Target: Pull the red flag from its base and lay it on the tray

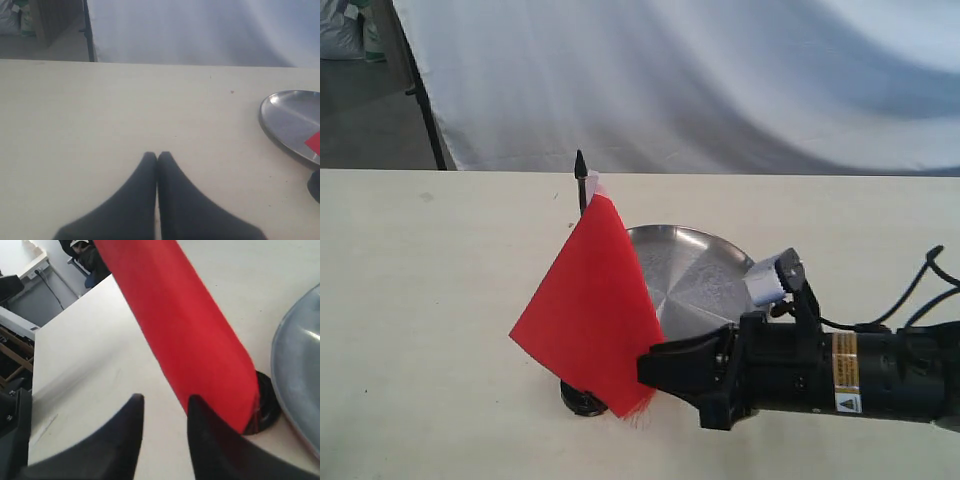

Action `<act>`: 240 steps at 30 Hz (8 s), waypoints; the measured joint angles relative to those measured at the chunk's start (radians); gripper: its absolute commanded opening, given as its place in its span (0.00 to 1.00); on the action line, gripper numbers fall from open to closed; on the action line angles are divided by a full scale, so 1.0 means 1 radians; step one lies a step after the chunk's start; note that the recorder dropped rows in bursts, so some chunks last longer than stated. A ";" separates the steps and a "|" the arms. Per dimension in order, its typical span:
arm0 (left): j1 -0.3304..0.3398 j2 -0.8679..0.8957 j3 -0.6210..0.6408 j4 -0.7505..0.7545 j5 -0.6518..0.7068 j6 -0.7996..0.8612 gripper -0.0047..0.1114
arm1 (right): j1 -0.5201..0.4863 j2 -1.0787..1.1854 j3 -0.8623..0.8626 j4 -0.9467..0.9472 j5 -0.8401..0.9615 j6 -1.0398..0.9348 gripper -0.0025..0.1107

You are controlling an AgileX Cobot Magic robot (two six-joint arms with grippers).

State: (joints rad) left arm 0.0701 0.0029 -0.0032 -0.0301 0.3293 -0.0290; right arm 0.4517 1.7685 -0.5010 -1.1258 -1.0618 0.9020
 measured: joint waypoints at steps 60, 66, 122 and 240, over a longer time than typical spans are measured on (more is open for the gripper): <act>0.000 0.000 0.000 0.000 0.000 0.000 0.04 | 0.265 0.047 -0.371 0.435 0.352 -0.182 0.02; 0.000 0.000 0.000 0.000 0.000 0.000 0.04 | 0.257 0.047 -0.378 0.719 0.436 -0.196 0.02; 0.000 0.000 0.000 0.000 0.000 0.000 0.04 | 0.194 -0.129 -0.385 0.673 0.744 -0.144 0.02; 0.000 0.000 0.000 0.003 0.000 0.000 0.04 | 0.194 -1.760 0.498 1.115 1.266 -0.886 0.02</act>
State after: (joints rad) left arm 0.0701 0.0029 -0.0032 -0.0267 0.3293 -0.0290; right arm 0.6455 0.0086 -0.0031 -0.0105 0.2045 0.0159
